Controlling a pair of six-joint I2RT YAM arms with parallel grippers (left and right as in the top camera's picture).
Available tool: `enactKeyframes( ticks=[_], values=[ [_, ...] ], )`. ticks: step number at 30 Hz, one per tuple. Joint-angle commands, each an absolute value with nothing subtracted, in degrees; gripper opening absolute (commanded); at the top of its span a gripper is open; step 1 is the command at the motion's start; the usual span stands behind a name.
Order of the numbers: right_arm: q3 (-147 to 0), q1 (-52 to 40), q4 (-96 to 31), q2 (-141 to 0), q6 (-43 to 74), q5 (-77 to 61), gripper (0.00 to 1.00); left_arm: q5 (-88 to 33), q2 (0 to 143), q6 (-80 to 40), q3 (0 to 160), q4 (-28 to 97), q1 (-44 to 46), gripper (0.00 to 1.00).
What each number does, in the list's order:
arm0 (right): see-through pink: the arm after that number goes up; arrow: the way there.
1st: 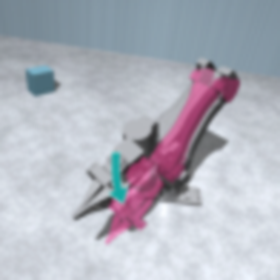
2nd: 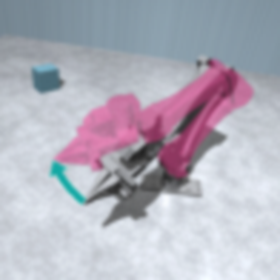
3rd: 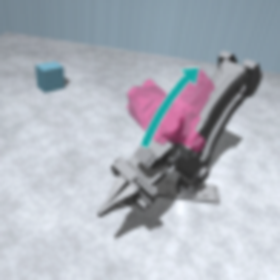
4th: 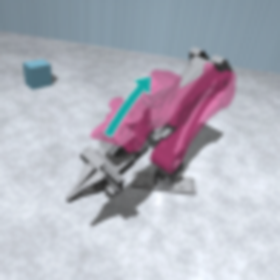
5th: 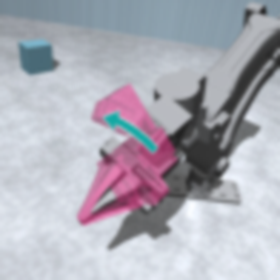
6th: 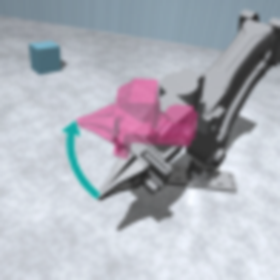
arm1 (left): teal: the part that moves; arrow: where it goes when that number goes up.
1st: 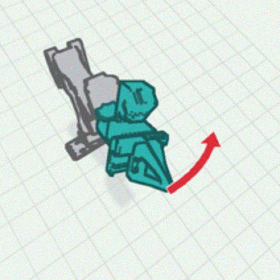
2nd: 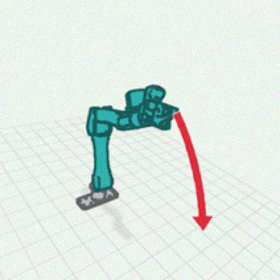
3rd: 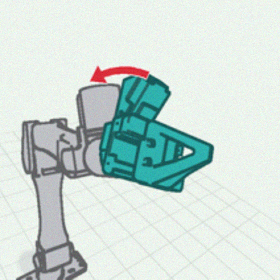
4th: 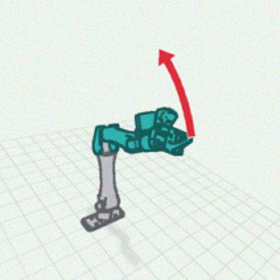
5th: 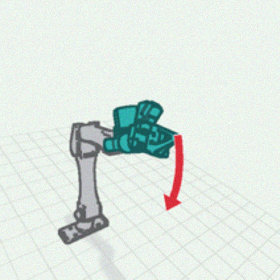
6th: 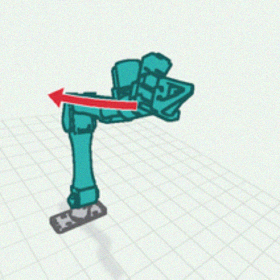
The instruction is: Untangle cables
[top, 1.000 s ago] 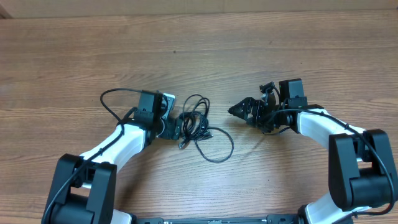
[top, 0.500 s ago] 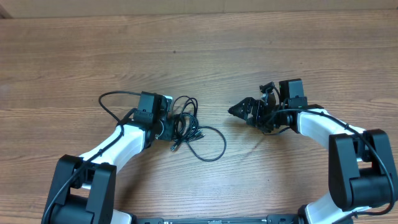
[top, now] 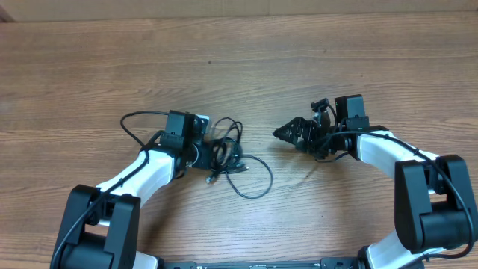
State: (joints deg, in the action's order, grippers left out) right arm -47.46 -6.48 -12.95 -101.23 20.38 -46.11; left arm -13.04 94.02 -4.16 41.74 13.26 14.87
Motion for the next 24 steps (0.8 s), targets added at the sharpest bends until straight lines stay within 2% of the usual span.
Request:
enactKeyframes(
  ticks=[1,3,8,13,24],
  values=[
    [-47.24,-6.72,-10.59,-101.69,14.52,-58.67,1.0,-28.58,96.18,-4.19,39.46,12.93,15.33,0.04],
    [-47.24,-6.72,-8.14,-101.69,14.46,-64.77,1.0,-34.74,95.5,-3.86,40.12,12.19,15.33,0.04],
    [-47.29,-6.74,-2.96,-101.69,14.76,-74.81,1.0,-41.5,93.76,-4.67,42.92,13.08,14.66,0.04],
    [-47.29,-6.74,-2.81,-101.58,14.92,-75.16,1.0,-46.33,91.94,-9.26,46.78,16.29,10.15,0.04],
    [-47.33,-6.79,-1.45,-101.47,16.86,-76.71,1.0,-72.75,91.57,-9.13,48.93,16.45,-4.08,0.04]
  ],
)
